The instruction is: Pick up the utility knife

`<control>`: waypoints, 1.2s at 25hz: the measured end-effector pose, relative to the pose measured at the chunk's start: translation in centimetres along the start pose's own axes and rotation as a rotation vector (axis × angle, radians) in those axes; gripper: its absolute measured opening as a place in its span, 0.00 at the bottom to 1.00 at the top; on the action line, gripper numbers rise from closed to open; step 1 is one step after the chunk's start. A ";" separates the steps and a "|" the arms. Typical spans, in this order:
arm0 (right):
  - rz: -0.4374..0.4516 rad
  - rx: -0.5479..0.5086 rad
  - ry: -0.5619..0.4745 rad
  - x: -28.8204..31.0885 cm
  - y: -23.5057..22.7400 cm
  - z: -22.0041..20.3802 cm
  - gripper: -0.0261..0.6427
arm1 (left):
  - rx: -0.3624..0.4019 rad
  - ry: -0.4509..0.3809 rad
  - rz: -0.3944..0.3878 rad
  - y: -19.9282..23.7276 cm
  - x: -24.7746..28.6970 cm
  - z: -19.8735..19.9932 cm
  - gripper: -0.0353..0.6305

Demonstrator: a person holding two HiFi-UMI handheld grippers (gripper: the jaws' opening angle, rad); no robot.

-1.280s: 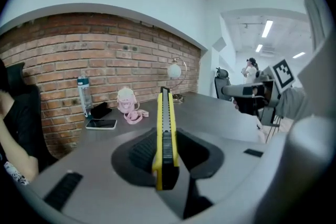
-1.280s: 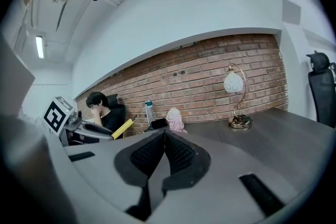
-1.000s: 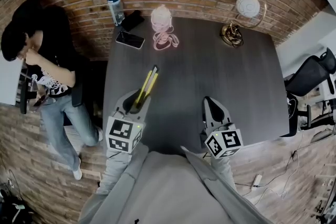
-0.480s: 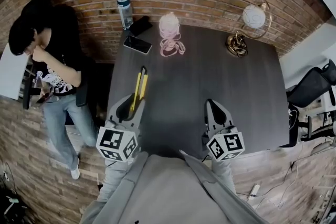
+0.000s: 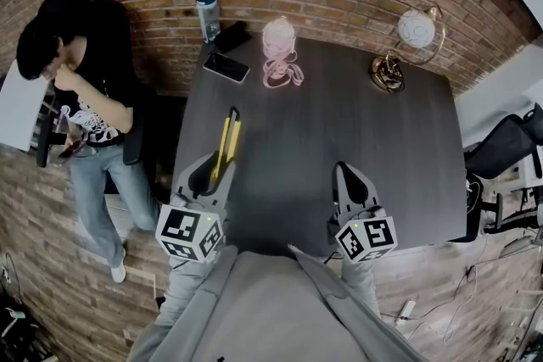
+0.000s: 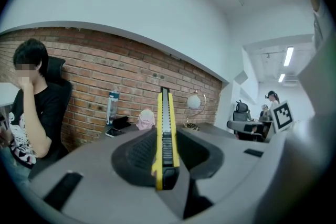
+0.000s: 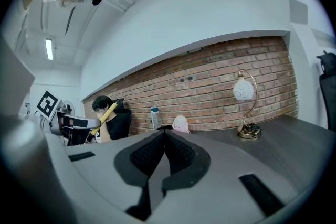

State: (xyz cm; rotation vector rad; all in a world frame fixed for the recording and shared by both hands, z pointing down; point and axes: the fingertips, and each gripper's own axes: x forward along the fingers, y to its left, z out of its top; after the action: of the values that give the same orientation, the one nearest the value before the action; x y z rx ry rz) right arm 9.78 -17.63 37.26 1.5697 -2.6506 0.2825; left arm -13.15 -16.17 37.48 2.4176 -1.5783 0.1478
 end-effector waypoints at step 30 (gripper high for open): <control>-0.002 -0.003 0.011 -0.7 0.9 -0.4 0.06 | 0.010 0.013 -0.020 -0.5 -0.8 -0.2 0.24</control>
State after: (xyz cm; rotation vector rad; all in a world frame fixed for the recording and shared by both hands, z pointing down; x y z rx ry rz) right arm 9.29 -16.53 37.48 1.5652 -2.6397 0.2859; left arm -13.01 -15.24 37.47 2.4342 -1.5504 0.1673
